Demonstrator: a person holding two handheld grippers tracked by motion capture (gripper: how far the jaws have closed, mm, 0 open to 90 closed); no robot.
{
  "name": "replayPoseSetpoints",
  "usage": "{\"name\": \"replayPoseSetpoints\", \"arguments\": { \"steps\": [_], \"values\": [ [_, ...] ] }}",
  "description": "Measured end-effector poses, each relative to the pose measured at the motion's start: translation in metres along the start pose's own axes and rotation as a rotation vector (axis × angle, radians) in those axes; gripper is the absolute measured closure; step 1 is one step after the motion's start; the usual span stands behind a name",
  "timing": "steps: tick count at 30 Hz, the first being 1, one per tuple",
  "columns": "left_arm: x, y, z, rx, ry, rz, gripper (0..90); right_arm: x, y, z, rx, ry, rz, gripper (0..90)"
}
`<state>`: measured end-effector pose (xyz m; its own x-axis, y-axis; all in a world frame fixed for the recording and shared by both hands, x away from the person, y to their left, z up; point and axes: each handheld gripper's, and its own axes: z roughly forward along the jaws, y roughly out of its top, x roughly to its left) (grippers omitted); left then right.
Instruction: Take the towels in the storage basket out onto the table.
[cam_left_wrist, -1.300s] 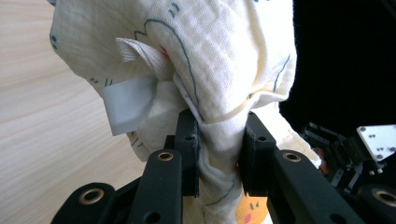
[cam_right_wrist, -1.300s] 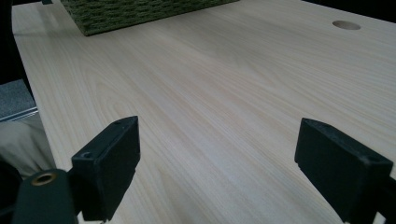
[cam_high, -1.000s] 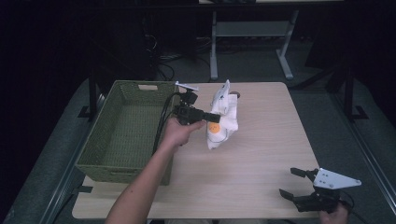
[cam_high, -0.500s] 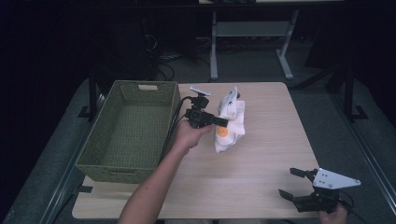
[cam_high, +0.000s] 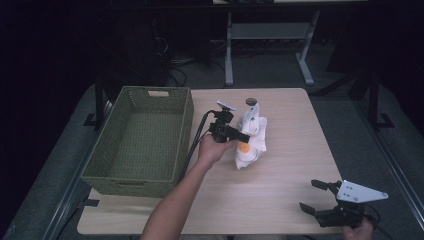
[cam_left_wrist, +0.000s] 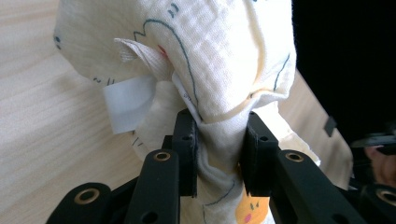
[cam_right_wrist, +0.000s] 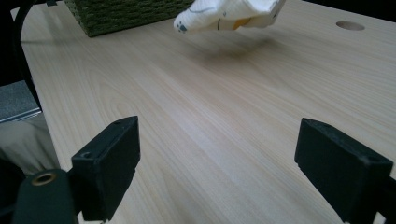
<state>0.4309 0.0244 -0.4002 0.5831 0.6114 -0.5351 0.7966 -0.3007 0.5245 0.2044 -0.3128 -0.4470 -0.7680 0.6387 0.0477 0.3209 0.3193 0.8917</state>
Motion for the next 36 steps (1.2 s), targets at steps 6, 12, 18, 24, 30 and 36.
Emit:
{"name": "replayPoseSetpoints", "arguments": {
  "steps": [6,12,18,24,30,36],
  "values": [
    [0.001,0.000,0.011,0.014,0.034,0.004,69.8,0.000,0.000,-0.001,-0.001,-0.001,0.001,13.8],
    [0.004,-0.003,0.020,0.033,0.082,0.000,62.6,0.000,0.000,-0.001,-0.002,0.000,-0.003,13.8],
    [0.004,-0.006,0.023,0.019,0.101,0.004,51.9,0.001,0.000,-0.001,0.000,0.003,-0.005,13.8],
    [-0.002,-0.011,0.017,-0.041,0.074,0.006,49.9,0.001,0.001,-0.001,-0.001,0.004,-0.011,13.8],
    [-0.006,-0.020,0.005,-0.084,0.041,0.032,47.5,0.002,0.001,0.001,0.004,0.001,-0.007,13.8],
    [-0.008,-0.029,-0.006,-0.116,0.014,0.067,45.5,0.003,0.001,0.004,0.019,-0.002,-0.006,13.8]
  ]
}}
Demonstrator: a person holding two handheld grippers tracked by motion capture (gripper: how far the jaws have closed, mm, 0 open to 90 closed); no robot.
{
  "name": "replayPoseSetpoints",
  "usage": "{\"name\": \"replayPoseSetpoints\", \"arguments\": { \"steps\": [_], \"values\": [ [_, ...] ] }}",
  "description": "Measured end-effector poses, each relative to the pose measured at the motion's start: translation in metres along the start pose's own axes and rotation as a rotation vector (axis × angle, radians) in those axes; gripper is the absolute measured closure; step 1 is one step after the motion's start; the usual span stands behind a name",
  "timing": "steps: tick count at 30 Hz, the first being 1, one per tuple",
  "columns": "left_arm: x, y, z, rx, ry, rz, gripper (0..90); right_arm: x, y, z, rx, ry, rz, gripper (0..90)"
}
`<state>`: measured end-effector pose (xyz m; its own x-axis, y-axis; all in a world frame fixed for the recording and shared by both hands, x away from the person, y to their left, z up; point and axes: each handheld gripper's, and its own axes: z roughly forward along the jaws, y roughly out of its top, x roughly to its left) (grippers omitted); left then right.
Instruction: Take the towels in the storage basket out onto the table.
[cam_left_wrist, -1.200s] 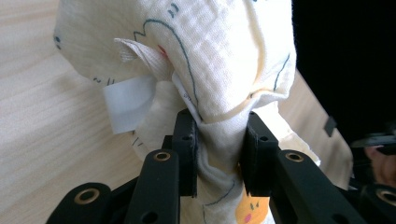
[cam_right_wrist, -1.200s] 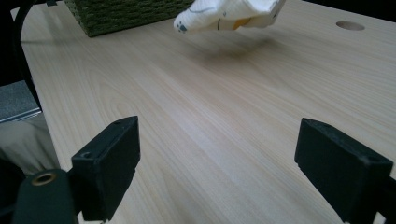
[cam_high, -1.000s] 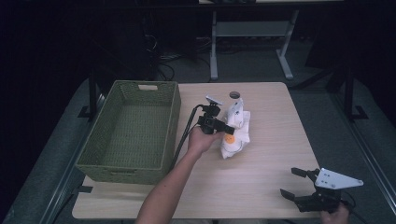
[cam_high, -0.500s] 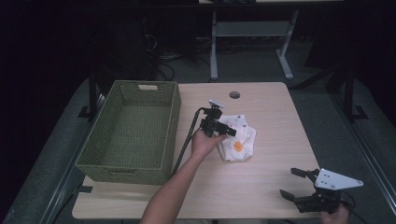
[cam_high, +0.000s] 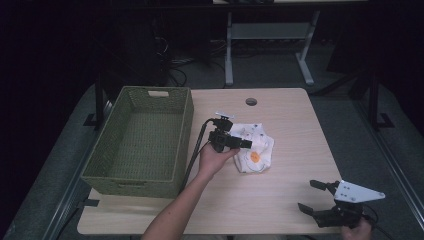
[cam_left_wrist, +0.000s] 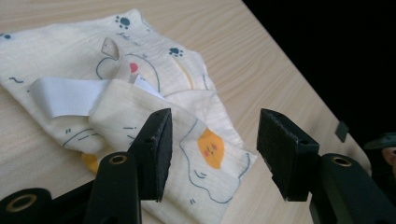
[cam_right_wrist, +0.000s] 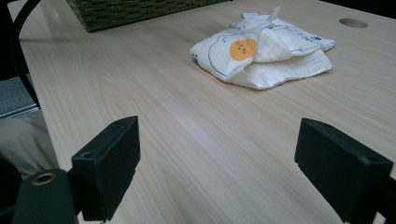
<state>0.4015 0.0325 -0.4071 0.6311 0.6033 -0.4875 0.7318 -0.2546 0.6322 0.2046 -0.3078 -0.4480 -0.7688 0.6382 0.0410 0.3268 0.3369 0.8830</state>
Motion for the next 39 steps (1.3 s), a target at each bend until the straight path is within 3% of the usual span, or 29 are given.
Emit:
{"name": "replayPoseSetpoints", "arguments": {
  "steps": [14,30,39],
  "values": [
    [-0.006,-0.023,-0.020,-0.015,-0.052,0.108,36.1,0.002,-0.001,0.002,0.014,-0.005,0.000,13.8],
    [-0.032,-0.047,-0.029,-0.004,-0.036,0.234,33.2,0.001,-0.001,0.005,0.022,-0.013,-0.005,13.8],
    [-0.036,-0.063,-0.037,-0.005,-0.034,0.266,32.2,0.001,-0.002,0.008,0.043,-0.010,0.004,13.8]
  ]
}}
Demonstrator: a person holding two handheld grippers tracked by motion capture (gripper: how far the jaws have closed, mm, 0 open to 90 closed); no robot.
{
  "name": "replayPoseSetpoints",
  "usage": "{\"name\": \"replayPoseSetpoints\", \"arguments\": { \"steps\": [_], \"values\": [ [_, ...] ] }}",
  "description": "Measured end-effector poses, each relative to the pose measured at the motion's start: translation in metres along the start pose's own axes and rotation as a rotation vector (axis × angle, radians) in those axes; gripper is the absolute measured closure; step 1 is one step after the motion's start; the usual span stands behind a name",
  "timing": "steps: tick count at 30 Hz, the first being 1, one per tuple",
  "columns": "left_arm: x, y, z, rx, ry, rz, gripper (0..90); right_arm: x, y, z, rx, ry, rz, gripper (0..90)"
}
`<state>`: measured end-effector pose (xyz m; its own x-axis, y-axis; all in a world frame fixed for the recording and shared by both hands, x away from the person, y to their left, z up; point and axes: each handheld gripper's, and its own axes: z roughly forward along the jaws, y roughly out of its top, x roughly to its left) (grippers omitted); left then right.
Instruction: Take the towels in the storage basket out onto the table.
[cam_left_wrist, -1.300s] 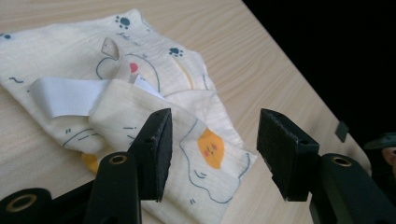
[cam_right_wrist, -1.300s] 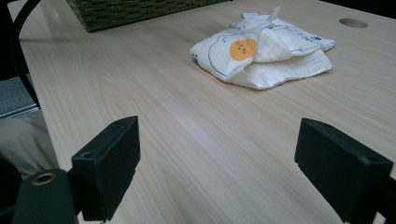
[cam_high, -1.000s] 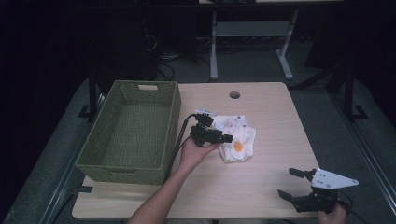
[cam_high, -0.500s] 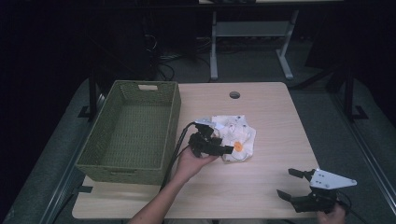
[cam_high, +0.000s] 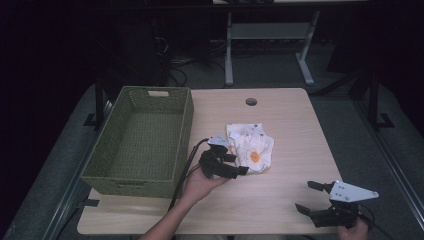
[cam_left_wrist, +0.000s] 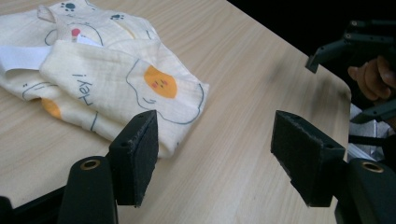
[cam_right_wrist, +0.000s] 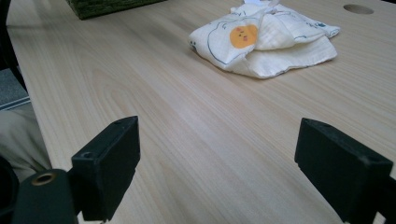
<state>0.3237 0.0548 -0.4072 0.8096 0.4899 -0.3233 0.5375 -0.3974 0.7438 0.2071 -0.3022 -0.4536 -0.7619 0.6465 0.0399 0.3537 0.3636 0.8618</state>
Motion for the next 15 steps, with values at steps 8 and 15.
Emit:
{"name": "replayPoseSetpoints", "arguments": {
  "steps": [8,15],
  "values": [
    [-0.008,-0.011,-0.004,-0.002,-0.021,0.019,30.9,0.000,-0.001,0.002,0.009,-0.001,-0.005,13.8],
    [-0.013,-0.021,-0.008,-0.008,-0.026,0.033,30.6,0.001,-0.002,0.003,0.017,-0.002,0.001,13.8]
  ]
}}
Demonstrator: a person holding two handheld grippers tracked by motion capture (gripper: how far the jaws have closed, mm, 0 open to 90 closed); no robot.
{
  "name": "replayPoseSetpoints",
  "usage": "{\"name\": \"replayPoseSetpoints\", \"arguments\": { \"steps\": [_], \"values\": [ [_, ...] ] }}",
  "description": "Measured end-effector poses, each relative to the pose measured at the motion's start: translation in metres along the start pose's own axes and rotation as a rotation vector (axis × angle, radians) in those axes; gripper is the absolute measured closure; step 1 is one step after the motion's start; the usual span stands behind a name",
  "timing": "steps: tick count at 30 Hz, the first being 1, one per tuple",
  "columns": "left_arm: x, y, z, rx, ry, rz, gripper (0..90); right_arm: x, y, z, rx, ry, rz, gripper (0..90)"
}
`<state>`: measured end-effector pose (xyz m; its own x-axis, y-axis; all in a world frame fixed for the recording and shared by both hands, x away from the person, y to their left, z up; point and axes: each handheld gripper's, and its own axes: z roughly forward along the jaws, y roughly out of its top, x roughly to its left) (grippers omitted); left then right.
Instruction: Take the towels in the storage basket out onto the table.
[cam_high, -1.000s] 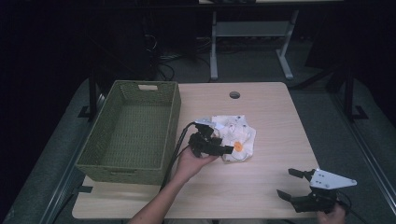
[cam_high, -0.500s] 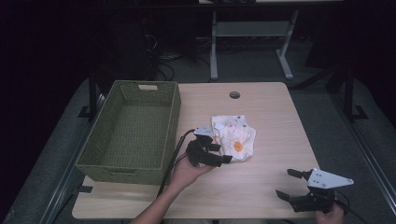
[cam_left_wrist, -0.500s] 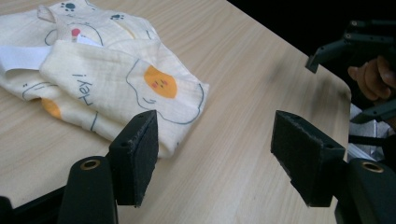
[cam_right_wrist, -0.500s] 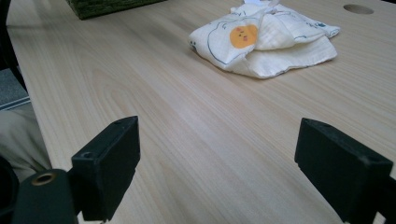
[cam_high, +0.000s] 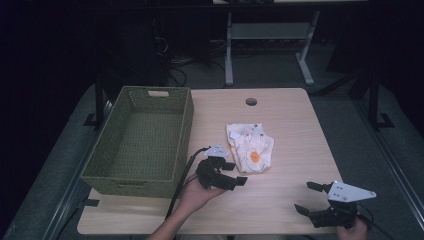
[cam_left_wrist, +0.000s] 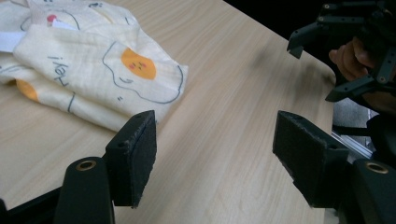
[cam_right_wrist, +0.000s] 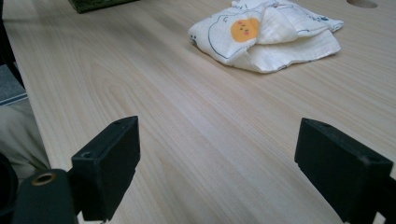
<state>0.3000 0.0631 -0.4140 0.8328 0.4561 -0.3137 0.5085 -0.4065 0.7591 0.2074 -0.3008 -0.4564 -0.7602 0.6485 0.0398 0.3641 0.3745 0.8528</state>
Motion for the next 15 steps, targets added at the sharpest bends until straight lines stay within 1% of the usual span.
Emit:
{"name": "replayPoseSetpoints", "arguments": {
  "steps": [5,6,7,9,10,11,12,13,15],
  "values": [
    [-0.004,-0.010,-0.002,-0.004,0.000,0.013,30.6,-0.001,0.000,0.000,-0.003,-0.002,-0.004,13.8],
    [-0.006,-0.012,-0.002,-0.006,0.006,0.019,30.6,-0.001,-0.001,0.000,-0.002,-0.003,-0.003,13.8],
    [-0.006,-0.012,-0.002,-0.006,0.006,0.019,30.9,-0.001,-0.001,0.000,-0.002,-0.003,-0.003,13.8],
    [-0.010,-0.016,-0.004,-0.018,-0.008,0.018,31.2,-0.001,-0.001,0.000,-0.004,-0.006,-0.003,13.8],
    [-0.011,-0.017,-0.004,-0.021,-0.003,0.033,31.2,-0.001,-0.001,0.000,-0.004,-0.007,-0.003,13.8],
    [-0.013,-0.019,-0.005,-0.024,0.000,0.029,31.2,-0.001,-0.001,0.000,-0.003,-0.007,-0.002,13.8],
    [-0.014,-0.020,-0.006,-0.023,0.001,0.038,30.9,-0.001,-0.001,0.000,-0.002,-0.007,-0.003,13.8],
    [-0.014,-0.020,-0.006,-0.023,0.001,0.038,30.7,0.000,-0.001,0.000,-0.001,-0.006,-0.003,13.8],
    [-0.018,-0.027,-0.011,-0.035,0.020,0.047,30.4,0.000,-0.001,0.000,-0.001,-0.006,-0.003,13.8]
  ]
}}
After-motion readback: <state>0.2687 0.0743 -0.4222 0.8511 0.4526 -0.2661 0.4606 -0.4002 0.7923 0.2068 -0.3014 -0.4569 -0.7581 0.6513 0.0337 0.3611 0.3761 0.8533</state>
